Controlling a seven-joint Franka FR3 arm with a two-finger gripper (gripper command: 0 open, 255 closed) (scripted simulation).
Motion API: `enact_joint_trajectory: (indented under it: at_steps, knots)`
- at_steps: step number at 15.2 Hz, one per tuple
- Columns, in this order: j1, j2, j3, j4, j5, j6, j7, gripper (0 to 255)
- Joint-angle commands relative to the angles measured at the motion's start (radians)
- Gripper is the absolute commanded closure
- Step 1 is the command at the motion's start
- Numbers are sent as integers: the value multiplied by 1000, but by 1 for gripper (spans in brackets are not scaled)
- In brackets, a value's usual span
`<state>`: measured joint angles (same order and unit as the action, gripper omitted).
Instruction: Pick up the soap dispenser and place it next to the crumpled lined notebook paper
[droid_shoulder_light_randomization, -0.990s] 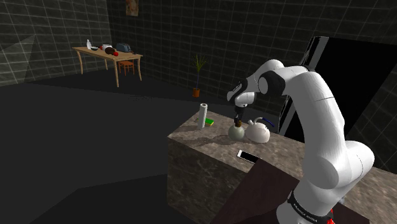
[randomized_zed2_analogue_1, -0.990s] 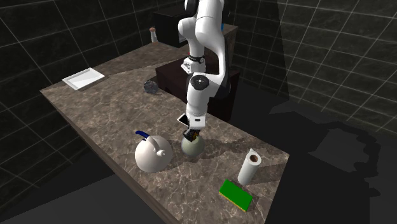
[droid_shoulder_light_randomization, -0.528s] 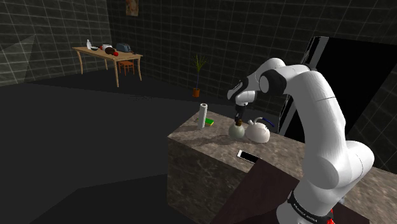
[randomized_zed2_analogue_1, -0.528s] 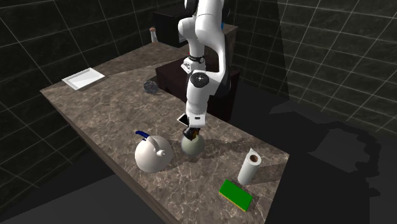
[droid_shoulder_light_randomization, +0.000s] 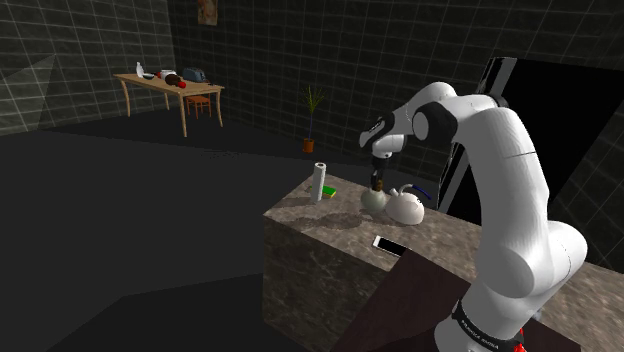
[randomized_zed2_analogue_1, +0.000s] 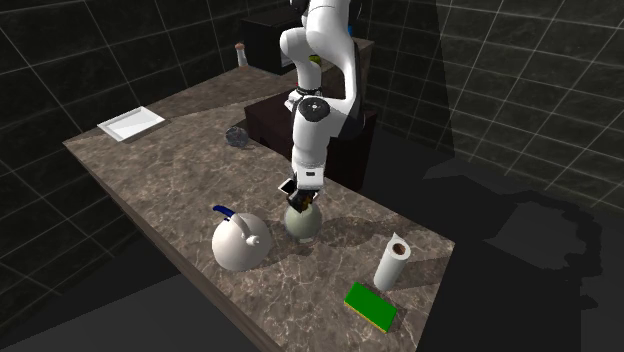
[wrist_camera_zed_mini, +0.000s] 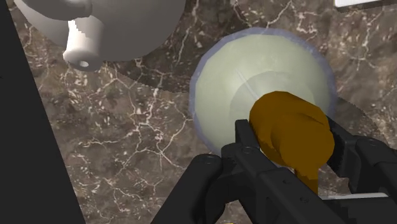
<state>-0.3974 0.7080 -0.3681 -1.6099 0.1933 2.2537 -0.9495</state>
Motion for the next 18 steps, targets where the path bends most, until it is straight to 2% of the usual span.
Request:
enact_joint_trajectory:
  at_steps: [1, 18]
  knots:
    - [2, -14, -4, 7, -5, -21, 1, 255]
    - [21, -134, -36, 56, -47, -184, 15, 255]
